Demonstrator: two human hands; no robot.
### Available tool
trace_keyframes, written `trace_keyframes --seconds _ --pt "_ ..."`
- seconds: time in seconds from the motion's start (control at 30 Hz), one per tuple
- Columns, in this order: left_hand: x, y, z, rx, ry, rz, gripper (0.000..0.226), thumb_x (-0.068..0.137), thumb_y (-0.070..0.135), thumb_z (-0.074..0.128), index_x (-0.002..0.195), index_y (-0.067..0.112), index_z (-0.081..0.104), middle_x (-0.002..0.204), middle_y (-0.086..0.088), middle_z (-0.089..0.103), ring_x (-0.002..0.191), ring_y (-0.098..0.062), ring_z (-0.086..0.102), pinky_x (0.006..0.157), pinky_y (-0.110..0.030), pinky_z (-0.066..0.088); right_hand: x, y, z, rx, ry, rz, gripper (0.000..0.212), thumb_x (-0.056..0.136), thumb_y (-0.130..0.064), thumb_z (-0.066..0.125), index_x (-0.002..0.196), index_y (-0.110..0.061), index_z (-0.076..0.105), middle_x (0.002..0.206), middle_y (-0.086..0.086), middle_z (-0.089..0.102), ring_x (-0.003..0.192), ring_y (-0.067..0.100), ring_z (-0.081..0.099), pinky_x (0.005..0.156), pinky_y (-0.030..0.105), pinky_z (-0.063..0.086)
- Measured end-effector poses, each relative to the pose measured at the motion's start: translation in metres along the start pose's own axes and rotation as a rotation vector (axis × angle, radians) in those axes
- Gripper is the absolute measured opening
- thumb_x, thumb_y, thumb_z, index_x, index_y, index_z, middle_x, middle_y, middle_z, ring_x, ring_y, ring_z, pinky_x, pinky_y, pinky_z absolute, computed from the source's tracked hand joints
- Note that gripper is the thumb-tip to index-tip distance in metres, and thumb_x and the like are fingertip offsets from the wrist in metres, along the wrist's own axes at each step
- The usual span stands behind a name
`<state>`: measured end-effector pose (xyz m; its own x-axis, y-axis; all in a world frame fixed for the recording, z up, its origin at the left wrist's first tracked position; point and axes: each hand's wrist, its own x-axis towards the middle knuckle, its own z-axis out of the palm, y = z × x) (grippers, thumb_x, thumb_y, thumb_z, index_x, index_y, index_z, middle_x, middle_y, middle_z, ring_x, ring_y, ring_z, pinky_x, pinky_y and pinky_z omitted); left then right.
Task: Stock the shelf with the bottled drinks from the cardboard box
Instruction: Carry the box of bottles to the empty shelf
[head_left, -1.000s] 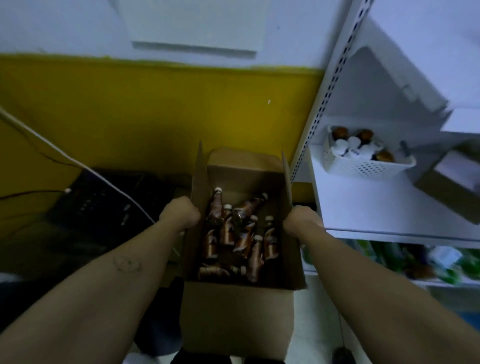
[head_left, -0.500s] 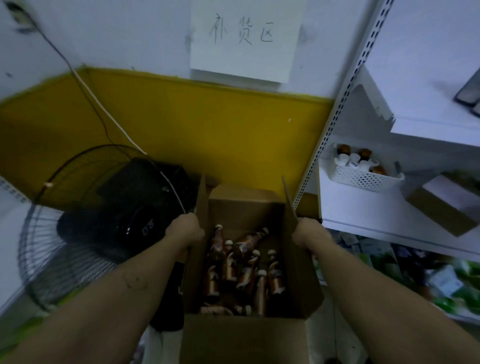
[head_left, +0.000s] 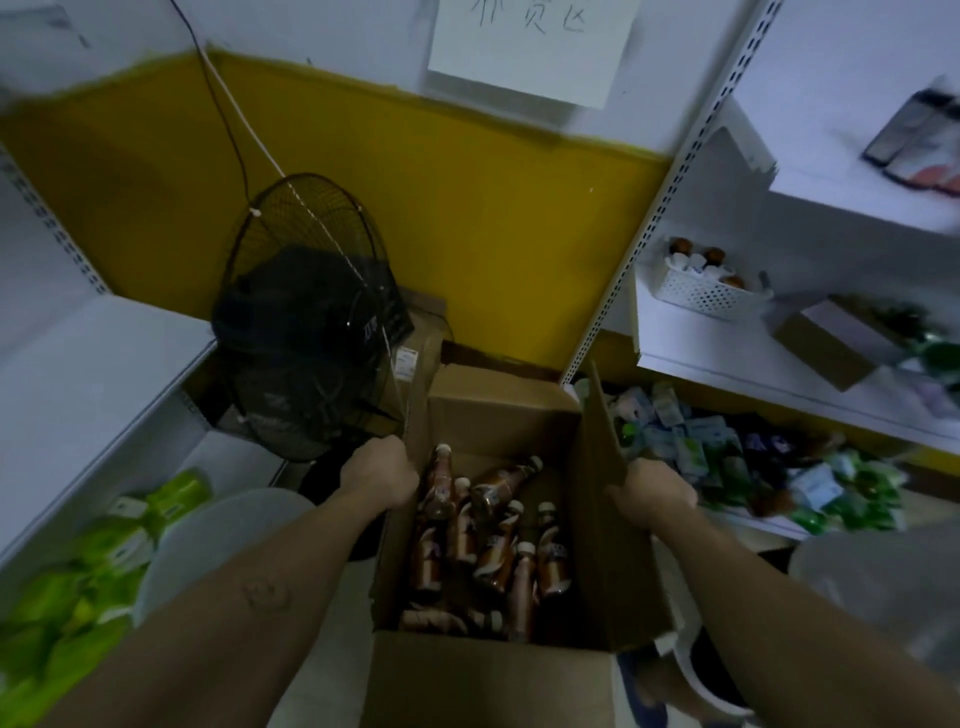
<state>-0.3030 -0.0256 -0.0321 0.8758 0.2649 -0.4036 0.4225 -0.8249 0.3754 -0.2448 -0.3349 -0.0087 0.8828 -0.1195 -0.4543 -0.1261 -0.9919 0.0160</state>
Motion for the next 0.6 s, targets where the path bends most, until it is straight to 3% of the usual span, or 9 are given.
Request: trace_keyframes --seconds 0.17,0.27,0.33,0.43,0.6 --pt "-0.041 -0.024 0.025 -0.013 0.042 -0.089 0.033 0.094 0.036 0.051 0.066 0.019 0.051 0.064 0.001 0.056 0.057 -0.012 0.054 0.045 -0.026 0.033 -0.028 0.009 0.013 -0.034 -0.011 -0.062 0.025 0.093 -0.042 0.055 0.093 -0.017 0.052 0.093 0.004 0.059 0.091 0.025 0.063 0.073 0.034 0.052" --pt "-0.074 -0.042 0.048 -0.063 0.034 -0.164 0.028 0.095 0.037 0.050 0.071 0.021 0.048 0.074 0.001 0.057 0.066 -0.010 0.054 0.050 -0.025 0.035 -0.041 0.020 0.037 -0.072 -0.069 -0.138 0.025 0.094 -0.041 0.053 0.097 -0.016 0.057 0.093 0.005 0.062 0.092 0.024 0.064 0.075 0.034 0.053" --pt "-0.101 -0.054 0.065 -0.030 0.029 -0.174 0.024 0.096 0.039 0.047 0.086 0.018 0.054 0.089 -0.004 0.061 0.079 -0.015 0.058 0.061 -0.028 0.041 -0.050 0.030 0.056 -0.103 -0.084 -0.202 0.029 0.096 -0.042 0.050 0.107 -0.016 0.058 0.101 0.005 0.064 0.095 0.022 0.064 0.080 0.034 0.053" --pt "-0.149 -0.071 0.089 0.041 0.089 -0.183 0.036 0.096 0.036 0.044 0.115 0.009 0.057 0.112 -0.013 0.064 0.102 -0.027 0.060 0.080 -0.033 0.045 -0.063 0.041 0.081 -0.121 -0.074 -0.302 0.030 0.097 -0.043 0.048 0.107 -0.016 0.056 0.101 0.004 0.063 0.092 0.019 0.063 0.080 0.032 0.053" --pt "-0.234 -0.118 0.118 -0.112 0.105 -0.369 0.040 0.095 0.034 0.047 0.116 0.001 0.058 0.111 -0.021 0.064 0.101 -0.034 0.061 0.081 -0.038 0.049 -0.085 0.010 0.101 -0.260 -0.088 -0.490 0.028 0.097 -0.043 0.047 0.105 -0.018 0.058 0.089 -0.002 0.059 0.086 0.012 0.060 0.081 0.030 0.052"
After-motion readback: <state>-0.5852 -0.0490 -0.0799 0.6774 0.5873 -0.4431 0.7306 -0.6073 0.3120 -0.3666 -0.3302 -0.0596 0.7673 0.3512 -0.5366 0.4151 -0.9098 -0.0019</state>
